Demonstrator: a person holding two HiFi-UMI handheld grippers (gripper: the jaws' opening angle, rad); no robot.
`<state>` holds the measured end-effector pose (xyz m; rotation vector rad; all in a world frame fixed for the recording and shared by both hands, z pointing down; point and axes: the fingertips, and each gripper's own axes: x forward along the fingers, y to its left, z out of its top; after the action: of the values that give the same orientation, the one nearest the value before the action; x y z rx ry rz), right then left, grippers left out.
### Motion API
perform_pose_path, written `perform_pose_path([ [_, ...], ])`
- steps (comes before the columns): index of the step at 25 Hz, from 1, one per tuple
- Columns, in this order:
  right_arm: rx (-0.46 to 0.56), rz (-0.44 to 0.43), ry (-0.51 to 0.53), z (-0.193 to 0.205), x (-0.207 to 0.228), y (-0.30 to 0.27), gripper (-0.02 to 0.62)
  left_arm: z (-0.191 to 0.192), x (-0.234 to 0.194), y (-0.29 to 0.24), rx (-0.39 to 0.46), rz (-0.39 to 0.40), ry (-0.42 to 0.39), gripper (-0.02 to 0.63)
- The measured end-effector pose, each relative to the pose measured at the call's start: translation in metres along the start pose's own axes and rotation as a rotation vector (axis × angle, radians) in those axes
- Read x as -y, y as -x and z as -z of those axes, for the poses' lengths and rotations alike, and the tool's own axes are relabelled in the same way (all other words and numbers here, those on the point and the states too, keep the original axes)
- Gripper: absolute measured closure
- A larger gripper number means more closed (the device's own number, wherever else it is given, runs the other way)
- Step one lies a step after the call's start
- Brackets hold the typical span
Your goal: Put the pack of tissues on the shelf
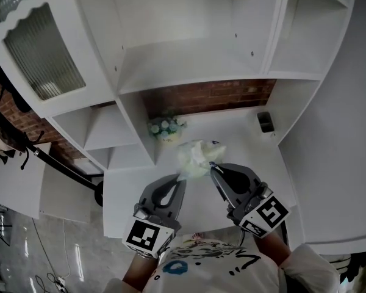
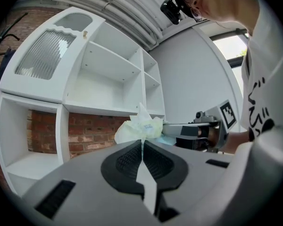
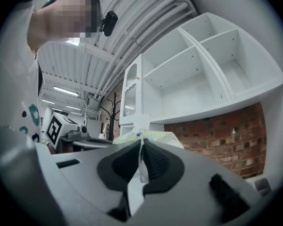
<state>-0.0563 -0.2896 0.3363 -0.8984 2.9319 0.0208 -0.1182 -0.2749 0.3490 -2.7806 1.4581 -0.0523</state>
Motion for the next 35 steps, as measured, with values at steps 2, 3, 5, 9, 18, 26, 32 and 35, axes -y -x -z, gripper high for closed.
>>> perform_pose_path([
  [2,0.018,-0.005,0.014,-0.008,0.001,-0.005,0.568,-0.006,-0.006,-0.002,0.013,-0.002,-0.007,0.589],
  [3,0.027,-0.007,0.025,-0.012,0.002,-0.008,0.568,-0.010,-0.010,-0.003,0.018,-0.002,-0.013,0.588],
  [5,0.046,-0.012,0.050,-0.024,0.005,-0.014,0.568,-0.018,-0.017,-0.005,0.027,0.002,-0.030,0.588],
  [9,0.084,-0.008,0.113,-0.049,0.010,-0.025,0.568,-0.039,-0.032,-0.013,0.075,0.019,-0.048,0.589],
  [18,0.157,-0.007,0.227,-0.109,0.028,-0.049,0.568,-0.104,-0.058,-0.034,0.176,0.003,-0.156,0.589],
  [26,0.173,0.001,0.255,-0.149,0.053,-0.070,0.568,-0.148,-0.079,-0.061,0.172,-0.010,-0.195,0.589],
  [32,0.170,-0.030,0.238,-0.166,0.081,-0.088,0.568,-0.168,-0.094,-0.082,0.149,-0.054,-0.182,0.589],
  [35,0.168,-0.031,0.246,-0.174,0.094,-0.096,0.568,-0.175,-0.098,-0.091,0.135,-0.068,-0.211,0.589],
])
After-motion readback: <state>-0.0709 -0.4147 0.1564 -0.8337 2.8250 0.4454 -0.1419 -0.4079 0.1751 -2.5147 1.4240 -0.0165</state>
